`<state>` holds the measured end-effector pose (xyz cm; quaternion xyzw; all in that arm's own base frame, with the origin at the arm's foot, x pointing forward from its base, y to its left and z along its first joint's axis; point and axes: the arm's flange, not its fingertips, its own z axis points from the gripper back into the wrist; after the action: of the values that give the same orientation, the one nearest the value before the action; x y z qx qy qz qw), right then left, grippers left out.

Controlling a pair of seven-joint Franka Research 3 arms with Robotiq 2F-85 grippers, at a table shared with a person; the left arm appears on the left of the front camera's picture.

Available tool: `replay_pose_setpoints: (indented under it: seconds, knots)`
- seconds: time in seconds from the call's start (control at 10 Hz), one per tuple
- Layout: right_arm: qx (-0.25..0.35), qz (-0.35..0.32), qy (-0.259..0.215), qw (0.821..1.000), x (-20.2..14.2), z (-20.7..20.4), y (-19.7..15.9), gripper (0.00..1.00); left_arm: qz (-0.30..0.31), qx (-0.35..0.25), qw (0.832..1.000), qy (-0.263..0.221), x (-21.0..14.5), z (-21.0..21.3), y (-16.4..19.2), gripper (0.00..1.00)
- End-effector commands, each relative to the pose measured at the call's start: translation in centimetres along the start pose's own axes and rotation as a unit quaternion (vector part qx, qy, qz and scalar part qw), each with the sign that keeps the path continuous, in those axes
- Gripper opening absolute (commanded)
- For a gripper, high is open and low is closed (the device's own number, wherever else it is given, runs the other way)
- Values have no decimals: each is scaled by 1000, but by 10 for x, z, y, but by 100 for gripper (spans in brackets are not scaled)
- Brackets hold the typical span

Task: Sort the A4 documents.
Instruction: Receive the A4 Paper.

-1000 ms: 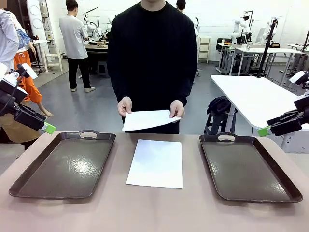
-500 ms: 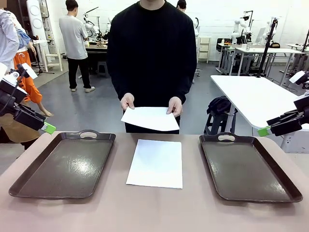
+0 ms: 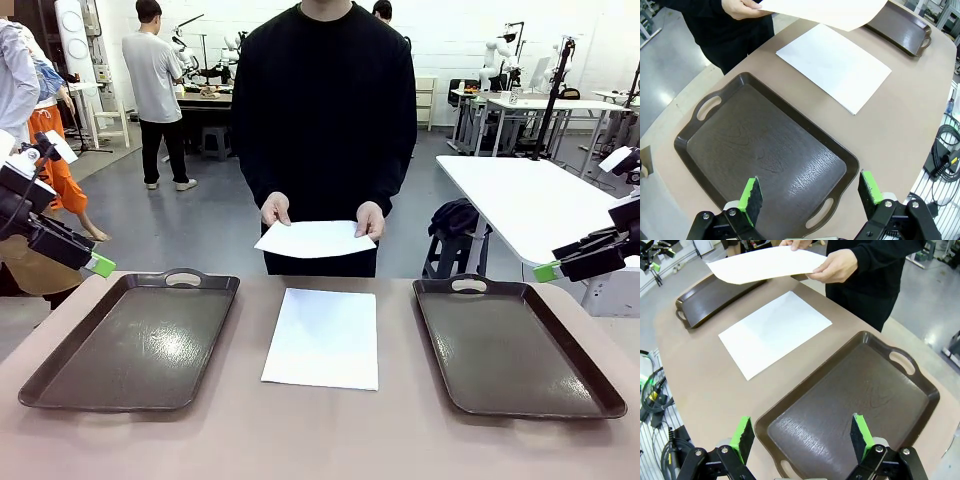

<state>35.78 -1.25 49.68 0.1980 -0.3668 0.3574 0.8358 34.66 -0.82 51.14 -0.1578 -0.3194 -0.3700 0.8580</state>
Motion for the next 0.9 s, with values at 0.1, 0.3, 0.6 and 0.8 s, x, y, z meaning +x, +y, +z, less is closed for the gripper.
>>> replay_pose_setpoints:
  seconds: [0.1, 0.3, 0.6, 0.8]
  knots:
    - [7, 4, -3, 1000, -2, -3, -3, 100, -2, -4, 1000, -1, -1, -1, 2, 100]
    - [7, 4, -3, 1000, -2, -3, -3, 100, -2, -4, 1000, -1, -1, -1, 2, 100]
    - [7, 4, -3, 1000, -2, -3, -3, 100, -2, -4, 1000, -1, -1, -1, 2, 100]
    - [7, 4, -3, 1000, -2, -3, -3, 100, -2, -4, 1000, -1, -1, -1, 2, 100]
